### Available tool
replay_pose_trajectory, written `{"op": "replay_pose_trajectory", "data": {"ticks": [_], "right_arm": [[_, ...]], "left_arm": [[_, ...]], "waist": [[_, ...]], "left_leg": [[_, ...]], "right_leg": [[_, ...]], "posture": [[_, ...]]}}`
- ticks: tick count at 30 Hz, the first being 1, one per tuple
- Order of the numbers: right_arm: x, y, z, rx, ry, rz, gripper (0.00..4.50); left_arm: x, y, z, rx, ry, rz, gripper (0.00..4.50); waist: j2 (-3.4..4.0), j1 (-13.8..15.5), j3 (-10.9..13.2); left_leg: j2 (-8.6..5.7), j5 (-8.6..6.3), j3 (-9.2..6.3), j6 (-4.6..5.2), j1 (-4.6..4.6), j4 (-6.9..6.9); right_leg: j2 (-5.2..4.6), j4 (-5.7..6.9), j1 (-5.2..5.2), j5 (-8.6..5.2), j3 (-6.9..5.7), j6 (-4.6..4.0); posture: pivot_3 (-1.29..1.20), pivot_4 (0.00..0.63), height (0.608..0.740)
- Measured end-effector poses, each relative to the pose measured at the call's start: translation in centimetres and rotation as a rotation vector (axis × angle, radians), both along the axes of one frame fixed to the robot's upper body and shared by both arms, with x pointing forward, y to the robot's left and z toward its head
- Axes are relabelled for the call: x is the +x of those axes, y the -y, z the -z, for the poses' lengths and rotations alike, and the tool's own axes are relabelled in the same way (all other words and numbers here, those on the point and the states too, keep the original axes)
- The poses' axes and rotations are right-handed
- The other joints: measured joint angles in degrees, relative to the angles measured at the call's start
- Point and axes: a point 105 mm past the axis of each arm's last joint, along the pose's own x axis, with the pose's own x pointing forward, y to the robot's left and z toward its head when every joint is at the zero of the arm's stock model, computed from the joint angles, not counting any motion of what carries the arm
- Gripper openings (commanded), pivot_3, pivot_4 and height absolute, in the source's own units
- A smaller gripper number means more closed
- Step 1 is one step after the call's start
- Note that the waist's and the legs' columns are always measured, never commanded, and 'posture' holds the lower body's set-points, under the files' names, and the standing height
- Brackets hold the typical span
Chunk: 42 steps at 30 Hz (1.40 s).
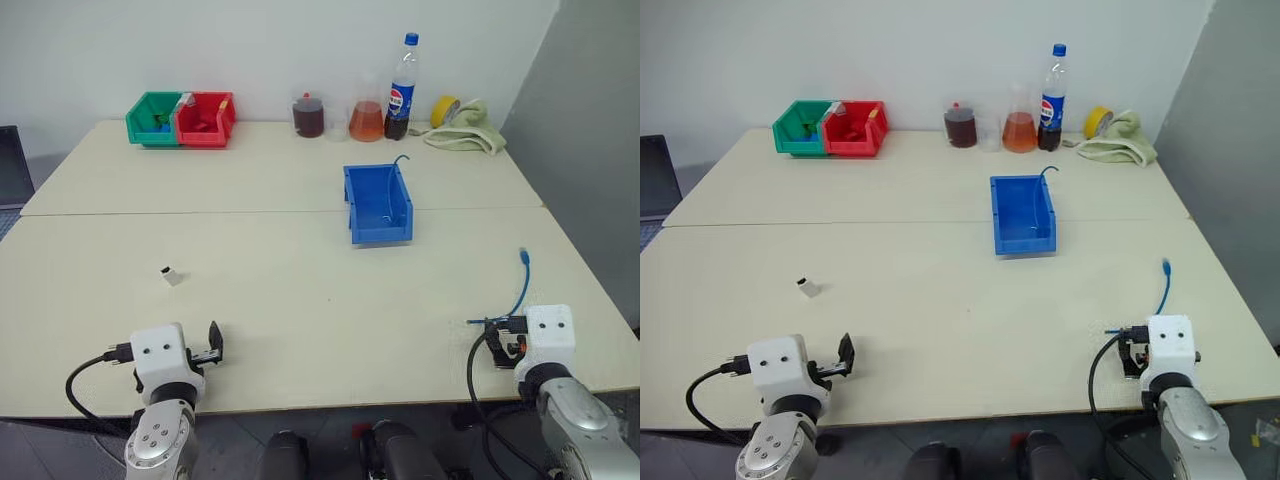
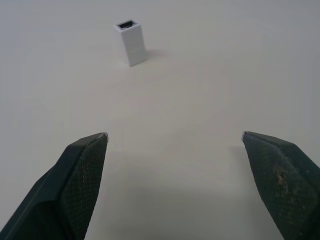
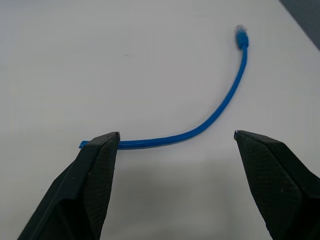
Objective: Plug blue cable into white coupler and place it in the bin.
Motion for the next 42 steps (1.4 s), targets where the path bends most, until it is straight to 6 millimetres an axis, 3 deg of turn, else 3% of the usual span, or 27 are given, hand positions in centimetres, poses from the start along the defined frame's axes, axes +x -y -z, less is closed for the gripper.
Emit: {"op": "replay_pose_trajectory", "data": {"ticks": [17, 23, 26, 29, 31, 33, 37, 42], "right_arm": [[0.3, 0.4, -0.6, -0.018, 0.028, 0.035, 3.9], [1.0, 1.8, -1.6, -0.039, 0.071, 0.074, 3.9], [1.6, 2.9, -1.9, -0.04, 0.081, 0.113, 3.9], [2.4, 3.3, -2.5, -0.038, 0.097, 0.127, 3.9], [3.0, 3.7, -2.9, -0.054, 0.098, 0.123, 3.9], [3.3, 4.7, -3.0, -0.064, 0.089, 0.143, 3.9], [4.4, 6.3, -3.0, -0.046, 0.043, 0.139, 3.9], [5.7, 6.5, -2.5, 0.009, -0.004, 0.074, 3.9]], "left_arm": [[0.8, 0.9, 0.1, 0.011, 0.005, 0.04, 4.5], [4.5, 1.1, -1.6, 0.117, 0.041, 0.186, 4.5], [8.3, 5.5, -3.0, 0.154, 0.047, 0.559, 4.5], [10.3, 9.8, -5.4, 0.154, 0.111, 0.861, 4.5], [10.7, 12.8, -7.6, 0.133, 0.182, 1.072, 4.5], [10.6, 14.7, -8.4, 0.124, 0.204, 1.224, 4.5], [10.3, 17.5, -8.4, 0.14, 0.167, 1.498, 4.5], [9.8, 20.4, -9.1, 0.191, 0.188, 1.731, 4.5]], "waist": [[-0.02, 0.1, 0.0], [-0.02, 0.2, 0.0], [-0.01, 0.4, -0.1], [-0.01, 0.9, -0.1], [0.03, 1.0, -0.1], [0.06, 0.8, -0.1], [0.07, 0.6, -0.1], [0.09, 0.5, -0.1]], "left_leg": [[-0.06, -0.04, -0.01, 0.03, -0.18, -0.07], [-0.06, -0.02, -0.01, 0.01, -0.11, 0.0], [-0.18, -0.03, 0.04, 0.02, -0.28, 0.0], [-0.18, -0.02, 0.03, 0.03, -0.34, 0.03], [-0.21, -0.03, 0.07, 0.05, -0.3, 0.0], [-0.21, -0.06, 0.1, 0.09, -0.31, -0.03], [-0.2, -0.05, 0.11, 0.1, -0.37, -0.03], [-0.21, -0.05, 0.1, 0.11, -0.35, -0.01]], "right_leg": [[0.0, -0.02, -0.07, 0.16, -0.01, 0.27], [-0.01, -0.04, 0.01, 0.02, -0.03, 0.03], [-0.04, -0.02, -0.08, 0.27, 0.04, 0.46], [0.01, 0.0, -0.11, 0.29, 0.01, 0.48], [0.01, -0.02, -0.06, 0.29, 0.09, 0.47], [0.02, -0.04, -0.07, 0.26, 0.14, 0.42], [0.09, -0.03, -0.1, 0.24, 0.05, 0.38], [0.09, 0.0, -0.06, 0.24, 0.06, 0.38]], "posture": [[0.0, 0.15, 0.74], [0.0, 0.15, 0.74], [0.0, 0.15, 0.74], [0.0, 0.15, 0.74], [0.0, 0.15, 0.74], [0.0, 0.15, 0.74], [0.0, 0.15, 0.74], [0.0, 0.15, 0.74]]}}
